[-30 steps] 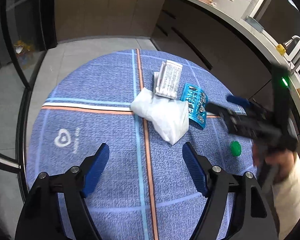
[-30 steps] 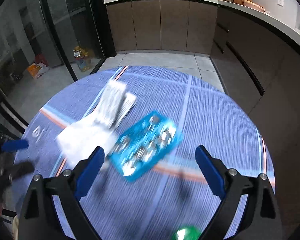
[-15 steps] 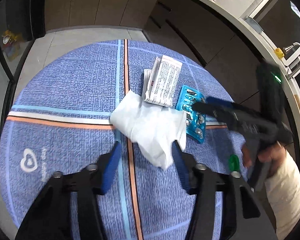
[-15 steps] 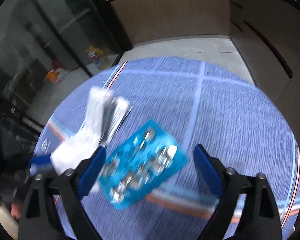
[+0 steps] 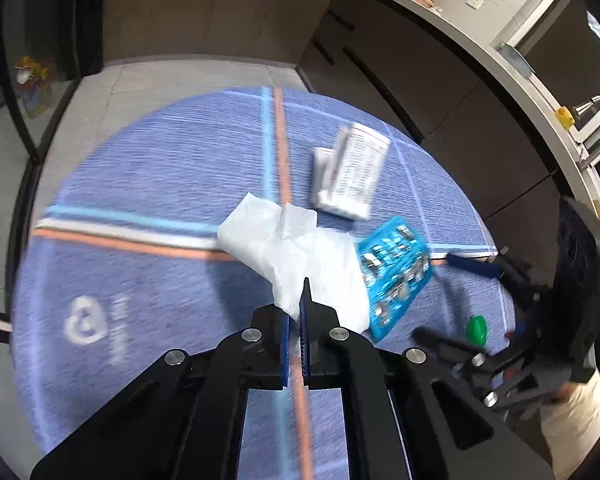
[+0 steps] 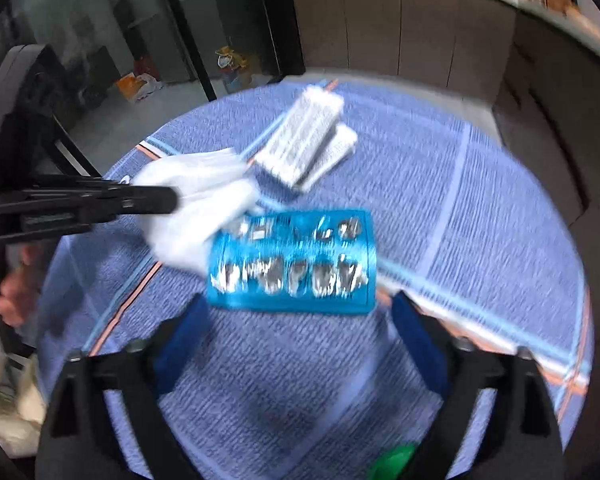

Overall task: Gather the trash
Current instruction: 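Grasp the blue blister pack with the right tool while the left tool grasps the white tissue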

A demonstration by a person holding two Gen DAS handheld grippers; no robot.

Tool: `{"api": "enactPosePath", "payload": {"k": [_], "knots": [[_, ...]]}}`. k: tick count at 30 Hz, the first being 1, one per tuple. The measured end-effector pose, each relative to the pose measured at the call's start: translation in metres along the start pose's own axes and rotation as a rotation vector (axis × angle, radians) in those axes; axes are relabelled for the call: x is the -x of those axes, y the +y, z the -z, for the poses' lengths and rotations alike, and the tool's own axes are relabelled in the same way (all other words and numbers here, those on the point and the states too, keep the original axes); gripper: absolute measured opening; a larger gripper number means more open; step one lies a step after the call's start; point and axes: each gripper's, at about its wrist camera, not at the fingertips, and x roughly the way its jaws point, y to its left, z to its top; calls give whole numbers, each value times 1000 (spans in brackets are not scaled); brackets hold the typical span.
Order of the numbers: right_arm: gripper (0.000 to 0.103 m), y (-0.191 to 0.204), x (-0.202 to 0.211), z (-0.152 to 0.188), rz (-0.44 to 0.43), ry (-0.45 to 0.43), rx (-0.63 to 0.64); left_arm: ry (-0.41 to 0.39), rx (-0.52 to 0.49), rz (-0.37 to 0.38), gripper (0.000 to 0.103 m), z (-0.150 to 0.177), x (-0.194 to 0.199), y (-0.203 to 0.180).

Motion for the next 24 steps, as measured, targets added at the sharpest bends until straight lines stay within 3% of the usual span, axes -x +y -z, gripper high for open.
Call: {"api": "enactPosePath", "payload": {"k": [5, 11, 17, 18, 20, 22, 24], "knots": [[100, 8, -10, -11, 38, 18, 86, -15, 42, -26, 4, 15, 24, 31], [100, 6, -31, -17, 22, 45, 35, -27, 62, -34, 4, 18, 38, 40], [100, 29, -18, -8, -140, 69, 4, -29, 58, -29, 5, 22, 44, 44], [100, 37, -14, -3, -200, 87, 11, -28, 58, -30, 5, 23, 43, 44], [100, 46, -8, -1, -246, 93, 45, -25, 58, -34, 10, 24, 42, 45], [100, 50, -2, -4, -195, 64, 85, -25, 57, -39, 27, 26, 44, 46], [100, 44, 0, -13, -170, 45, 80, -26, 54, -43, 33, 28, 44, 46]]}}
